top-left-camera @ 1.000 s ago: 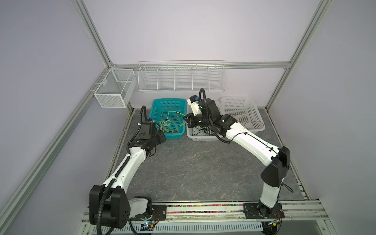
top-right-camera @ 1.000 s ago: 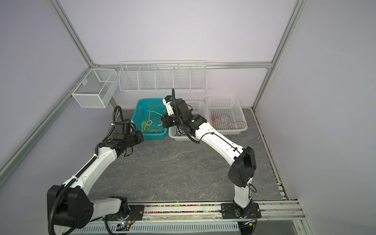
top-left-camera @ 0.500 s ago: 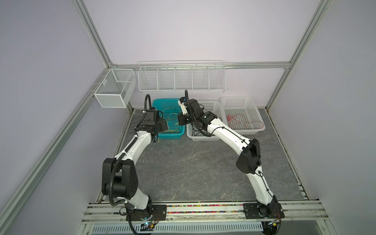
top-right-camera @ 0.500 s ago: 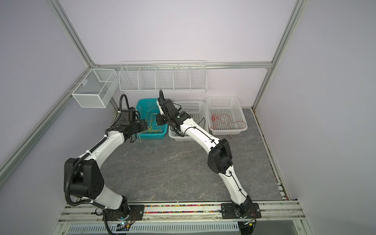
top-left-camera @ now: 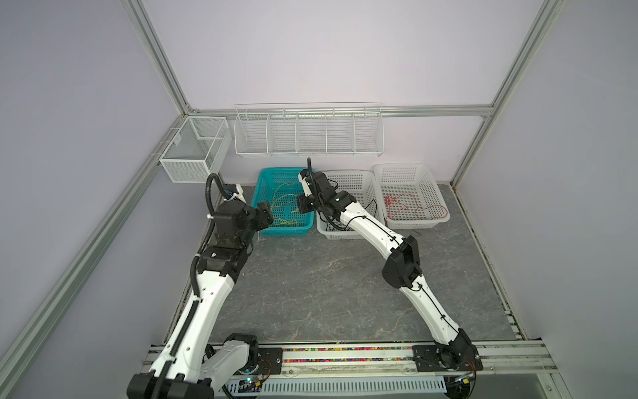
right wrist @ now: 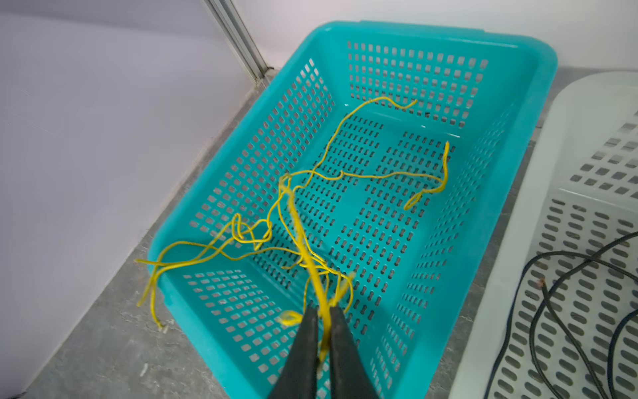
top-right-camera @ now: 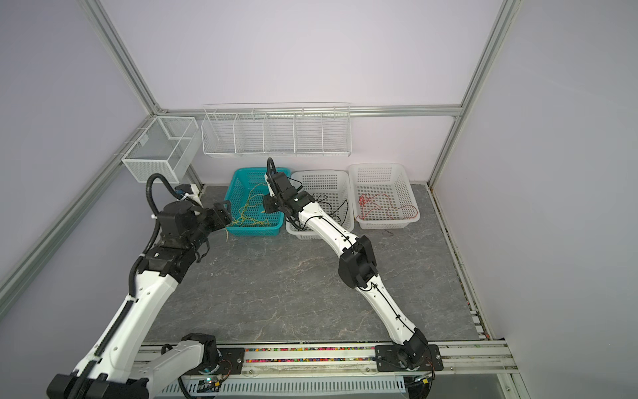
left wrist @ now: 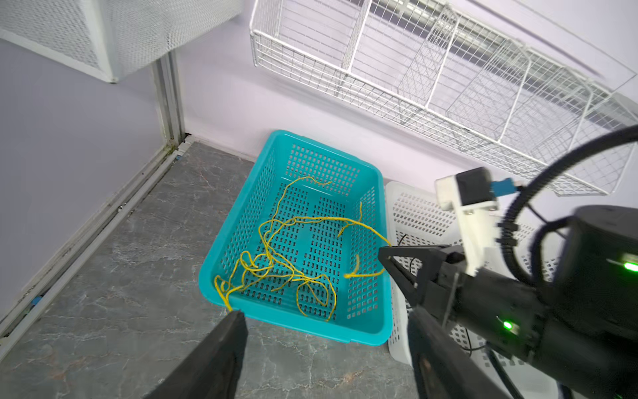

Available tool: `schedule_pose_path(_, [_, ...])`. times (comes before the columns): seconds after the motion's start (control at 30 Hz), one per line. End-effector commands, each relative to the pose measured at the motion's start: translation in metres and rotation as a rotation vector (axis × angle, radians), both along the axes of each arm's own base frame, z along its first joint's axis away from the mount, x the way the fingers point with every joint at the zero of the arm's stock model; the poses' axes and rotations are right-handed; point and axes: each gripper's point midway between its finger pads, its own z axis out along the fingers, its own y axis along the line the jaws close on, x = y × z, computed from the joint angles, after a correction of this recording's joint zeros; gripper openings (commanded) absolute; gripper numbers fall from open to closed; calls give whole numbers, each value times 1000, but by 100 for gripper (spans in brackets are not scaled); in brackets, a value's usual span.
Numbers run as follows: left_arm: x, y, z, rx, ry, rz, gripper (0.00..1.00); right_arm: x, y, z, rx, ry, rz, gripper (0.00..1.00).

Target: Untangle the cables

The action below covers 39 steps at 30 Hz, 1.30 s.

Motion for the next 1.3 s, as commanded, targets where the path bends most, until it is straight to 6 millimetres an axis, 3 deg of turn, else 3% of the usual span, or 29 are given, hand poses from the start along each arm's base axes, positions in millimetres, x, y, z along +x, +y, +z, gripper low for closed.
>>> schedule_pose_path(0.0, [-26,9,-27,13,92,26,75,-1,-3,-16,-34,28,-2,29])
schedule_pose_path(0.13, [-45,11,-42,14,146,18,77,-5,-7,5,-39,1,20,49])
schedule_pose_path(0.33, [-52,15,-71,18,179,36,81,-16,-42,91,-59,-149,18,80])
schedule_pose_path(0.43, [-49,14,-84,14,207,41,82,-24,-68,128,-42,-191,7,87])
schedule_pose_path(0.63, [-49,19,-87,20,220,69,87,-50,-152,186,7,-222,-106,91])
schedule_pose_path(0.73, [-52,21,-89,40,234,68,94,-73,-212,204,17,-300,-221,94])
schedule_pose_path(0.77, [-54,24,-91,40,244,85,100,-82,-237,206,1,-339,-279,88])
schedule_pose_path(0.87, [-59,29,-95,48,236,108,100,-107,-303,199,-50,-438,-436,88])
schedule_pose_path(1.0, [-61,38,-105,67,230,155,100,-132,-374,162,-131,-426,-599,88])
schedule_pose_path(1.17, [-61,50,-121,113,206,210,100,-157,-432,100,-225,-304,-742,89])
schedule_pose_path(1.27, [-59,56,-123,150,147,233,100,-162,-443,57,-343,-334,-725,89])
